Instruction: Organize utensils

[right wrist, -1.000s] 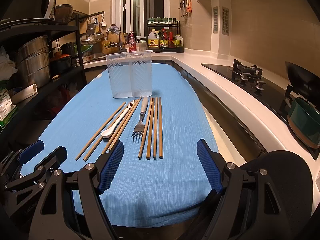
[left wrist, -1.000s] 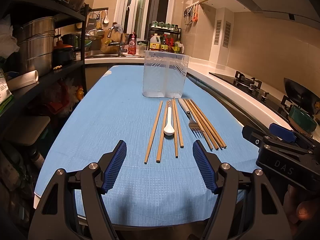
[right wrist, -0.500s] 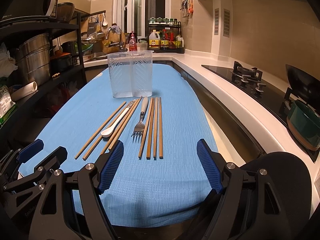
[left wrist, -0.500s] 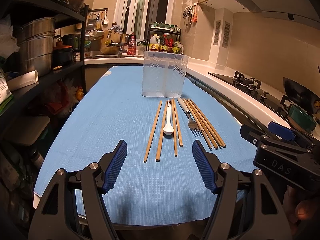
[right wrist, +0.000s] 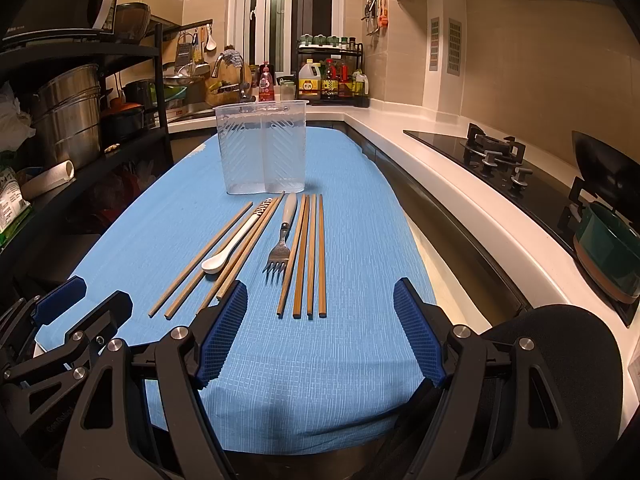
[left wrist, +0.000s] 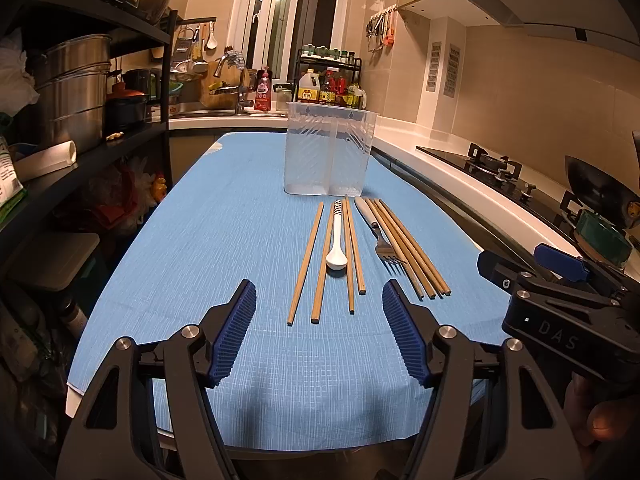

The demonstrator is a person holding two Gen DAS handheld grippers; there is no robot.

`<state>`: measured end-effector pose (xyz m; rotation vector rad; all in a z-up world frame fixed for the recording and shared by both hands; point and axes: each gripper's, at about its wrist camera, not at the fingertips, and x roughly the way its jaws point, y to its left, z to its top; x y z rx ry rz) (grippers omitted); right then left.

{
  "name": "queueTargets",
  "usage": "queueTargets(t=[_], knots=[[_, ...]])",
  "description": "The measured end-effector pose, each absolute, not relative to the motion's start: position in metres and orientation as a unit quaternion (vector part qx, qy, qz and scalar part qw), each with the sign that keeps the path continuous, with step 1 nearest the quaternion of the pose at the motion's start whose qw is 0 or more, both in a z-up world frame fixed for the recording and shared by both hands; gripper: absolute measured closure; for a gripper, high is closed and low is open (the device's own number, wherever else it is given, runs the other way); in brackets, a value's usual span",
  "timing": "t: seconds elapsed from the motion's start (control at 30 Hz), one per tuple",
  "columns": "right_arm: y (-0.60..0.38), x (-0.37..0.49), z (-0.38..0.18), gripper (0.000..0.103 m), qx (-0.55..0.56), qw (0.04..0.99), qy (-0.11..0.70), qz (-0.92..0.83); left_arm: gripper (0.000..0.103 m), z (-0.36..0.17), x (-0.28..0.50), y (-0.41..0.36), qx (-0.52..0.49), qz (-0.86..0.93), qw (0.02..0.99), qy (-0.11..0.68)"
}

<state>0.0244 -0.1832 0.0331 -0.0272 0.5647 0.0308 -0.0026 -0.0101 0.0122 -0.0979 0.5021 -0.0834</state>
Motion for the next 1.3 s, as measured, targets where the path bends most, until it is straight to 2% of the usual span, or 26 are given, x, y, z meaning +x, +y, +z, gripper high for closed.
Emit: queueTargets(t=[0.17, 0.27, 0.47, 0.53, 0.57, 0.63, 0.87, 1.3], knots=[[-0.183, 0.024, 0.033, 0.028, -0.013, 0.96, 0.279, 0.015, 0.042, 0.012, -0.003, -0.011, -0.048, -0.041, 0.966, 0.249], [-0.183, 0.025, 0.032, 0.032, -0.014, 0.96, 0.281, 0.016, 0.047, 0.01, -0.002, -0.011, -0.048, -0.042, 0.966, 0.251], [-0.189, 0.037, 0.027, 0.059, 0.006, 0.958, 0.288, 0.008, 0.067, -0.002, 0.003, -0.005, -0.047, -0.044, 0.964, 0.259], [-0.192, 0.041, 0.028, 0.076, 0.021, 0.961, 0.276, 0.006, 0.072, -0.009, 0.01, -0.002, -0.044, -0.044, 0.962, 0.265], [-0.192, 0.044, 0.028, 0.077, 0.021, 0.962, 0.273, 0.004, 0.076, -0.012, 0.013, 0.0, -0.043, -0.043, 0.962, 0.267], [-0.192, 0.053, 0.028, 0.08, 0.023, 0.961, 0.277, 0.004, 0.079, -0.018, 0.02, 0.004, -0.044, -0.043, 0.96, 0.274], [-0.205, 0.095, 0.008, 0.081, 0.074, 0.927, 0.367, 0.008, 0.079, -0.037, 0.043, 0.008, -0.039, -0.05, 0.955, 0.291], [-0.191, 0.116, -0.027, 0.086, 0.05, 0.904, 0.424, -0.004, 0.079, -0.047, 0.049, 0.01, -0.033, -0.058, 0.957, 0.283]])
